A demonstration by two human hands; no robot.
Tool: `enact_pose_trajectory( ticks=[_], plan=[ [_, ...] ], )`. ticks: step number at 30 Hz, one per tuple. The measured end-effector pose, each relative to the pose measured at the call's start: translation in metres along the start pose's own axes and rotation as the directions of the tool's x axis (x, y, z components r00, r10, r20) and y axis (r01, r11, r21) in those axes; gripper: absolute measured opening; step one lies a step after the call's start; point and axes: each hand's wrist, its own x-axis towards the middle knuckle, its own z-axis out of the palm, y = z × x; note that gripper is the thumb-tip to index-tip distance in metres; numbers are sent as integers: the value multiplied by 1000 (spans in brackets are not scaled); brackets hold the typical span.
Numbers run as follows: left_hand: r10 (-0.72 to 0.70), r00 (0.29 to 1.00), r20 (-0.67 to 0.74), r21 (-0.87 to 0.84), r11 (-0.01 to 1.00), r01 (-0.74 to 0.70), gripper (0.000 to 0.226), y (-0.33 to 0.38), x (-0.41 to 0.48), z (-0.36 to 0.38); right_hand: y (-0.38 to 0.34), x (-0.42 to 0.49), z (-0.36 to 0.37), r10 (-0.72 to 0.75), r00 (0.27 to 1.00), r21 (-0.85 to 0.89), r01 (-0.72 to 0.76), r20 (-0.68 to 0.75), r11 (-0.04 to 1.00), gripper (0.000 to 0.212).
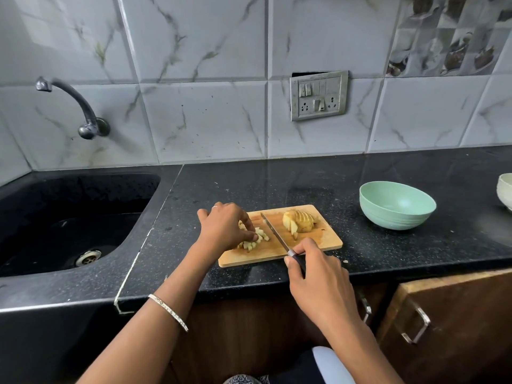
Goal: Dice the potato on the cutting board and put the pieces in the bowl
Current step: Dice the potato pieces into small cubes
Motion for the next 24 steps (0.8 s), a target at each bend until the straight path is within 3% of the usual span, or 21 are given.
enact_pose_trajectory(
  ticks=[10, 15, 20, 24],
  plan=[
    [69, 998, 11, -39, 997, -68, 16, 11, 4, 15, 9, -5, -4, 68, 998, 28, -68, 14, 997, 12],
    [42, 998, -55, -99, 994, -47, 10, 3, 6, 10, 12, -7, -9, 86, 996, 26, -87, 18, 996, 14],
    [77, 997, 19, -37, 996, -76, 11, -1, 6, 5, 11, -5, -4, 80, 996, 51, -81, 29, 995, 13],
    [128, 992, -2, 26, 991, -128, 16, 2, 8, 6, 10, -5, 0, 53, 998, 59, -55, 34, 997, 12]
  ],
)
